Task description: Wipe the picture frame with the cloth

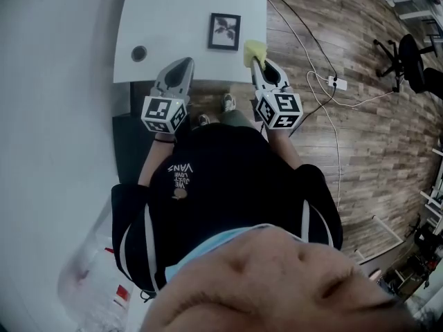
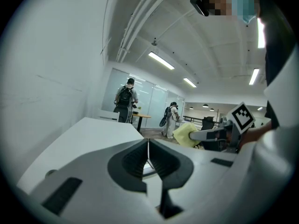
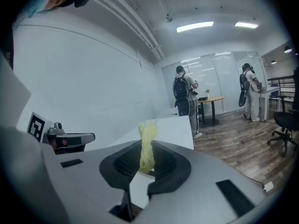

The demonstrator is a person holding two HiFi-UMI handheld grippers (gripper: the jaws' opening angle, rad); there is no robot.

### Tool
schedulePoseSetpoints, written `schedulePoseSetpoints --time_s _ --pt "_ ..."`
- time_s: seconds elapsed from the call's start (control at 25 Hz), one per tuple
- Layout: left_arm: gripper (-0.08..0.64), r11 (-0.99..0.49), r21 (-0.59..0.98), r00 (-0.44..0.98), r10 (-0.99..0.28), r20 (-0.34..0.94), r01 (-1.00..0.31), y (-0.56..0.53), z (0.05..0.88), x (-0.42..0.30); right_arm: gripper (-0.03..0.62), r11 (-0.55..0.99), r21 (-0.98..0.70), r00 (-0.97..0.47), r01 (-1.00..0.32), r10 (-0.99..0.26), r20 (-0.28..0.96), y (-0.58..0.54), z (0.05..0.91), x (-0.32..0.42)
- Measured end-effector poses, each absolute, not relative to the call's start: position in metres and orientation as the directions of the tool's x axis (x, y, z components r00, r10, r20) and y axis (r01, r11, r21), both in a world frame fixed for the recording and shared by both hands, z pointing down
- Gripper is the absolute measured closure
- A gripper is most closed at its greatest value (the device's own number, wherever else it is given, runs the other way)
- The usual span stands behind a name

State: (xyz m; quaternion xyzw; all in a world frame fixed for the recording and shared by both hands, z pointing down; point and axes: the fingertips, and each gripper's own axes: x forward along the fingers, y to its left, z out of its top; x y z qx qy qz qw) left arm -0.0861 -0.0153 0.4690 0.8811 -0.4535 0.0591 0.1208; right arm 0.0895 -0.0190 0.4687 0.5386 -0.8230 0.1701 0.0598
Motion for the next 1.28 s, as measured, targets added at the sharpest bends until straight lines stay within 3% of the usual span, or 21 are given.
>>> schedulePoseSetpoints --time_s 0.8,1.28 --pt "0.543 -0.459 0.149 0.482 -0.846 0.228 -0.876 -0.083 0.476 -0.055 0.546 0.468 -0.238 -0.523 -0.851 -0.797 0.303 -0.1 0.488 0.108" --pt "0.543 -0.518 0.178 0.548 -0.797 0.255 -0.837 -0.129 0.48 -0.065 0.545 0.412 -0.259 -0.481 -0.874 -0.81 0.335 -0.14 0.497 0.089"
